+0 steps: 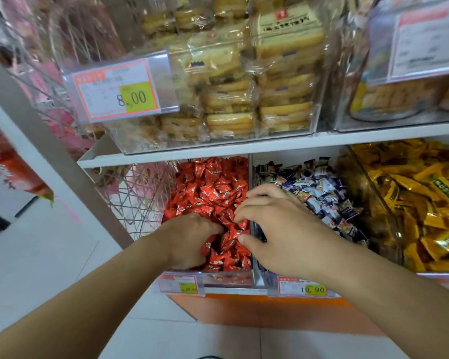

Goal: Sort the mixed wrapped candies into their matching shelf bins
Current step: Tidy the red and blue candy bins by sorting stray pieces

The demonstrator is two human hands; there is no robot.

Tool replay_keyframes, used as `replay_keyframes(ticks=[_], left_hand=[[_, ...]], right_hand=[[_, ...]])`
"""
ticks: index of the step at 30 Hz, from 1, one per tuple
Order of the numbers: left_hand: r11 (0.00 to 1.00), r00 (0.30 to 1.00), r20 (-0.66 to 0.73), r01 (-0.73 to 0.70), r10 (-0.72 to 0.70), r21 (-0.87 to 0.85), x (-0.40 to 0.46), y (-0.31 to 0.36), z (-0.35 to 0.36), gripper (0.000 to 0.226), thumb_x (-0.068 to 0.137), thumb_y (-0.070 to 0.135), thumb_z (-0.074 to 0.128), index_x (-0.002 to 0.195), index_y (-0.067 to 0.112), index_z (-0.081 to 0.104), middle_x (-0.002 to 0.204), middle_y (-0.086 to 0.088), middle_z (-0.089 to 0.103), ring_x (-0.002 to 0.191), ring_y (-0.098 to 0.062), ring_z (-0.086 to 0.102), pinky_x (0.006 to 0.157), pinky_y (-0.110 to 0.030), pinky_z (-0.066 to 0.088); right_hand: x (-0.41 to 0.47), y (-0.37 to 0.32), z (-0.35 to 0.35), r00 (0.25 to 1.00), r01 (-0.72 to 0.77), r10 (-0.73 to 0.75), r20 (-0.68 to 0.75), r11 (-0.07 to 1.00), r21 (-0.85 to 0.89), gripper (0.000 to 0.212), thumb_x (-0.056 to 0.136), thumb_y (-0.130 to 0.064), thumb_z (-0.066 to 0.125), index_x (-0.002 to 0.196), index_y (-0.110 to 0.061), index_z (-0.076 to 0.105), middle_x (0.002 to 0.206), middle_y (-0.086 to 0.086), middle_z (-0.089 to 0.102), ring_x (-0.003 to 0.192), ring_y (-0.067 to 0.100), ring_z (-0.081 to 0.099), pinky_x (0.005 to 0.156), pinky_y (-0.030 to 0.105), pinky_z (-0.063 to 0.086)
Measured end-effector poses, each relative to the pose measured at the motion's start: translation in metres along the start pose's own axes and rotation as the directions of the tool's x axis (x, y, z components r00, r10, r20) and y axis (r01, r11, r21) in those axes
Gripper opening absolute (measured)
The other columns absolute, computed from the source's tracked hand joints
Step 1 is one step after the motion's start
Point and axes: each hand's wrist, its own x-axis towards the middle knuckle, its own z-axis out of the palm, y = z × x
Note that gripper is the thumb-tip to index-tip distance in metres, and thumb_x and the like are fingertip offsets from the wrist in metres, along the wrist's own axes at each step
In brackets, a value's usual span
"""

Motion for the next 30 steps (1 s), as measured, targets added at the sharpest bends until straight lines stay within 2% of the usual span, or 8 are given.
replay_keyframes(ticks=[4,13,15,17,19,24,27,30], left_hand=[[1.0,1.0,0.007,0.024,-0.024,0.01,0.002,-0.002,-0.001,0.054,0.074,0.025,0.065,0.125,0.042,0.059,0.114,0.012,0.07,0.106,-0.015,0.063,0.084,-0.029,0.052],[0.984,0.999,0.017,0.052,-0.049,-0.169,0.002,-0.015,-0.01,0.028,0.08,0.028,0.083,0.102,0.041,0.071,0.1,0.028,0.067,0.098,0.006,0.059,0.093,-0.026,0.05],[0.977,0.998,-0.014,0.05,-0.054,-0.207,0.003,-0.017,-0.012,0.026,0.081,0.025,0.083,0.098,0.041,0.073,0.097,0.029,0.068,0.097,0.01,0.059,0.089,-0.02,0.049],[0.963,0.994,-0.077,0.057,-0.08,-0.262,0.002,-0.018,-0.016,0.023,0.083,0.023,0.083,0.096,0.04,0.074,0.092,0.03,0.067,0.092,0.017,0.056,0.078,-0.004,0.041],[0.929,0.979,-0.154,0.074,-0.137,-0.363,0.001,-0.017,-0.02,0.021,0.085,0.021,0.082,0.095,0.038,0.074,0.089,0.028,0.068,0.09,0.02,0.056,0.073,-0.001,0.04],[0.879,0.956,-0.195,0.106,-0.218,-0.464,-0.005,-0.019,-0.025,0.025,0.089,0.022,0.079,0.096,0.045,0.073,0.092,0.024,0.071,0.089,0.005,0.064,0.084,-0.021,0.051],[0.881,0.956,-0.198,0.103,-0.216,-0.461,-0.011,-0.018,-0.022,0.033,0.09,0.015,0.077,0.1,0.046,0.073,0.092,0.026,0.071,0.089,0.006,0.066,0.086,-0.025,0.056],[0.908,0.949,-0.243,0.085,-0.198,-0.41,-0.018,-0.016,-0.02,0.043,0.09,0.006,0.072,0.11,0.044,0.072,0.105,0.027,0.069,0.101,0.009,0.063,0.092,-0.023,0.054]], right_hand=[[-0.001,0.0,0.001,1.0,-0.003,0.003,-0.01,1.0,0.012,0.034,0.099,-0.048,0.062,0.129,-0.033,0.065,0.132,-0.028,0.057,0.138,-0.001,0.022,0.118,0.028,0.017],[-0.001,0.0,0.001,1.0,-0.004,0.004,-0.005,1.0,0.001,0.033,0.099,-0.049,0.061,0.127,-0.033,0.066,0.131,-0.029,0.058,0.137,-0.002,0.022,0.119,0.029,0.016],[-0.001,0.0,0.001,1.0,-0.003,0.003,-0.005,1.0,0.0,0.033,0.099,-0.049,0.061,0.127,-0.034,0.066,0.13,-0.029,0.058,0.137,-0.002,0.022,0.119,0.028,0.017],[-0.001,0.001,0.001,1.0,-0.004,0.004,-0.006,1.0,0.001,0.032,0.099,-0.049,0.06,0.127,-0.034,0.066,0.13,-0.029,0.057,0.137,-0.003,0.022,0.119,0.028,0.017],[0.0,0.0,0.001,1.0,-0.003,0.003,-0.007,1.0,-0.003,0.032,0.099,-0.049,0.061,0.127,-0.035,0.066,0.129,-0.029,0.057,0.136,-0.003,0.022,0.118,0.028,0.017],[0.0,-0.001,0.001,1.0,-0.004,0.004,0.001,1.0,0.001,0.03,0.1,-0.048,0.061,0.127,-0.036,0.066,0.129,-0.03,0.056,0.136,-0.003,0.021,0.118,0.028,0.016],[-0.001,-0.001,0.0,1.0,-0.002,0.002,0.0,1.0,0.001,0.031,0.1,-0.048,0.061,0.127,-0.035,0.066,0.13,-0.03,0.056,0.137,-0.003,0.021,0.116,0.026,0.015],[-0.001,0.0,0.001,1.0,0.001,-0.001,-0.004,1.0,-0.002,0.031,0.1,-0.048,0.061,0.127,-0.035,0.066,0.13,-0.03,0.056,0.137,-0.002,0.021,0.118,0.027,0.016]])
